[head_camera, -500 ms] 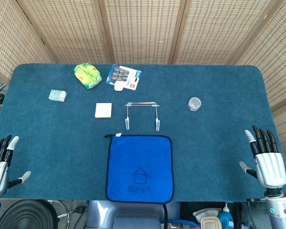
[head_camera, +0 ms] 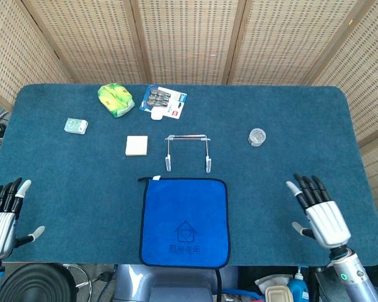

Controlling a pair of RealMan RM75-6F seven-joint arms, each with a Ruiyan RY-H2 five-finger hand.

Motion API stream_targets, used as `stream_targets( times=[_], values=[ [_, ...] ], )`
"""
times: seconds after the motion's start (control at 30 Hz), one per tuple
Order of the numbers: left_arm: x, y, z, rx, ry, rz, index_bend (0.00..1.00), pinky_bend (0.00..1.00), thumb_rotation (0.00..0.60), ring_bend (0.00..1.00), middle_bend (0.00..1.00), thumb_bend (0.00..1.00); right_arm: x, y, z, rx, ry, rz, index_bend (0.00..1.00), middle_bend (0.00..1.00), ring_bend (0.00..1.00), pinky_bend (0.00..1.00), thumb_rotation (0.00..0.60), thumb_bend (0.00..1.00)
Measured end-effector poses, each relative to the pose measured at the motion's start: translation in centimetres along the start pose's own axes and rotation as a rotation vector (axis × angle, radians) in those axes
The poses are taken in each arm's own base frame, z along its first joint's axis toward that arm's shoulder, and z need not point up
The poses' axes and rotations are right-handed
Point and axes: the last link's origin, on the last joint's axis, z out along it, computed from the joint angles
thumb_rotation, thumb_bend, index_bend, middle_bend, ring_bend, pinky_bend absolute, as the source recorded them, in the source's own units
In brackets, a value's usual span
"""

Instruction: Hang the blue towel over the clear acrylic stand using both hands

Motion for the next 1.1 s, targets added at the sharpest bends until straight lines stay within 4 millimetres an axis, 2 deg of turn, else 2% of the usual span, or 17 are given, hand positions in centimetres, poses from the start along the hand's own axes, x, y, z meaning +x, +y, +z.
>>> stream_targets(
  times=[0.13, 0.37, 0.47, 0.73, 1.1],
  values=[
    [-0.3, 0.1, 0.3, -0.002, -0.006, 0.004, 0.00, 0.00, 0.600, 0.00, 0.00, 0.00, -1.1, -2.5, 3.0, 0.177, -0.028, -0.028, 0.09, 0.01, 0.00, 0.00, 0.600, 0.00],
    [-0.7, 0.0, 0.7, 0.022, -0.025, 0.005, 0.00, 0.00, 0.600, 0.00, 0.00, 0.00, -4.8, -5.6, 6.9, 0.331, -0.056, -0.111, 0.14, 0.06, 0.00, 0.00, 0.600, 0.00],
    [-0.6, -0.1, 0.8, 0.022, -0.022, -0.002, 0.00, 0.00, 0.600, 0.00, 0.00, 0.00, -5.8, -6.8, 8.2, 0.381, -0.061, -0.159, 0.14, 0.07, 0.00, 0.00, 0.600, 0.00],
    [-0.3, -0.2, 0.7, 0.023, -0.015, -0.009, 0.00, 0.00, 0.600, 0.00, 0.00, 0.00, -8.1, -9.4, 10.3, 0.445, -0.083, -0.244, 0.16, 0.07, 0.00, 0.00, 0.600, 0.00],
    [-0.3, -0.2, 0.7, 0.024, -0.012, -0.004, 0.00, 0.00, 0.600, 0.00, 0.00, 0.00, -9.2, -9.7, 10.9, 0.454, -0.098, -0.275, 0.16, 0.08, 0.00, 0.00, 0.600, 0.00]
  ],
)
